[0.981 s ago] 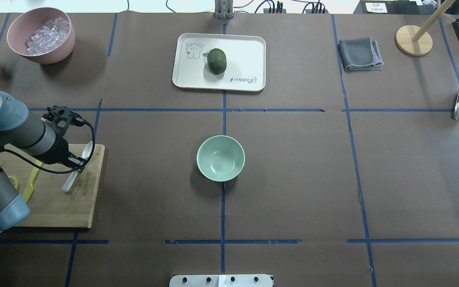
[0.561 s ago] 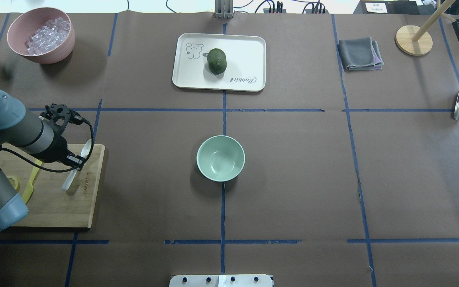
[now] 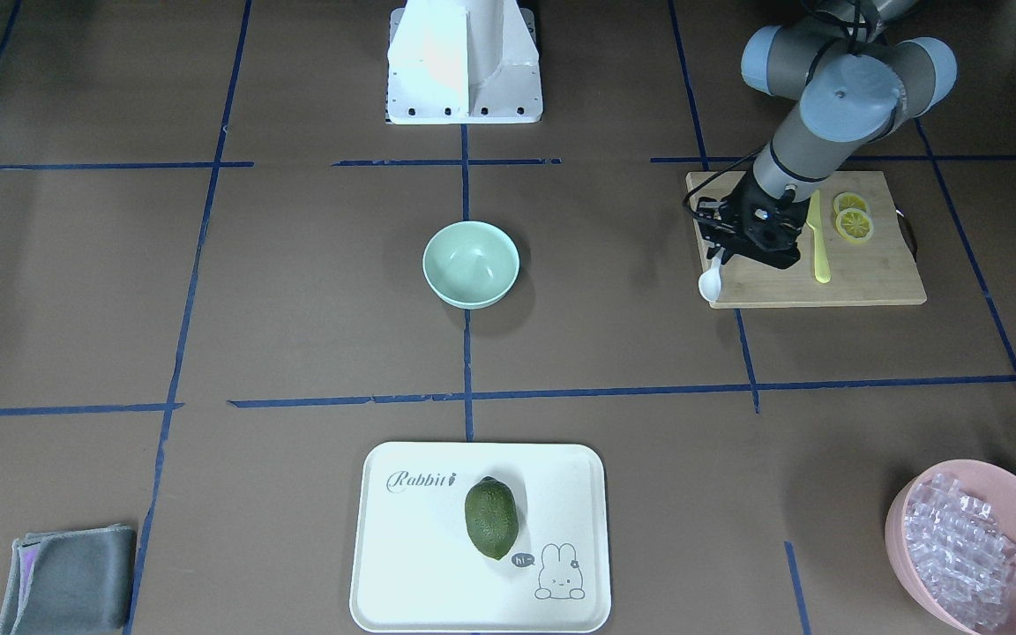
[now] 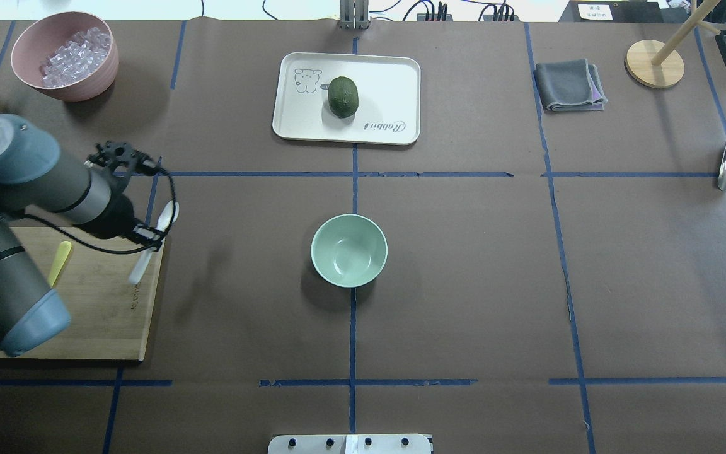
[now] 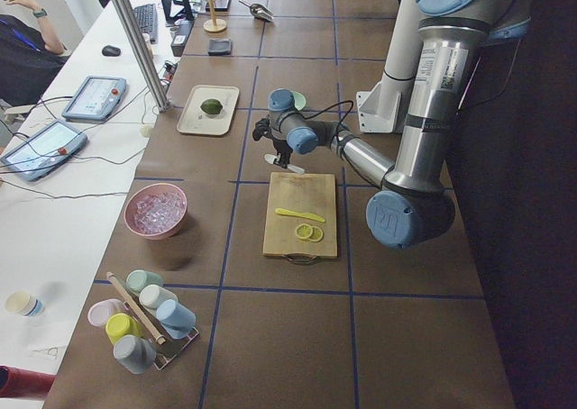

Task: Place spoon in bowl
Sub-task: 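Carry the spoon with the left gripper and lower it into the green bowl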

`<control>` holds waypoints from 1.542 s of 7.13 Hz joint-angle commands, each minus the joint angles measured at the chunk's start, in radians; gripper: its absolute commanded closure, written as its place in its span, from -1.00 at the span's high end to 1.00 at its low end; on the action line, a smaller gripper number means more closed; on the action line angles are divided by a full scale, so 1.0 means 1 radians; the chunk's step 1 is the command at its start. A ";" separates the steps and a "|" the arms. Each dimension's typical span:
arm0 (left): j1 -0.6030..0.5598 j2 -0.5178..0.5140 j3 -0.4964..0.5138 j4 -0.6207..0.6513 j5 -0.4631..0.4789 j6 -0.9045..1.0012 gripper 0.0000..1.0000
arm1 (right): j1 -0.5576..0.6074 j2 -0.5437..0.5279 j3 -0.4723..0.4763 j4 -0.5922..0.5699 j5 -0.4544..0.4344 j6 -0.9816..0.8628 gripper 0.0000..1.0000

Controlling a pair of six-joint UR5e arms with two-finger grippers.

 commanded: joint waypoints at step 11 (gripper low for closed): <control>0.257 -0.544 0.252 0.139 0.124 -0.277 1.00 | 0.009 0.000 -0.006 -0.002 0.001 0.008 0.99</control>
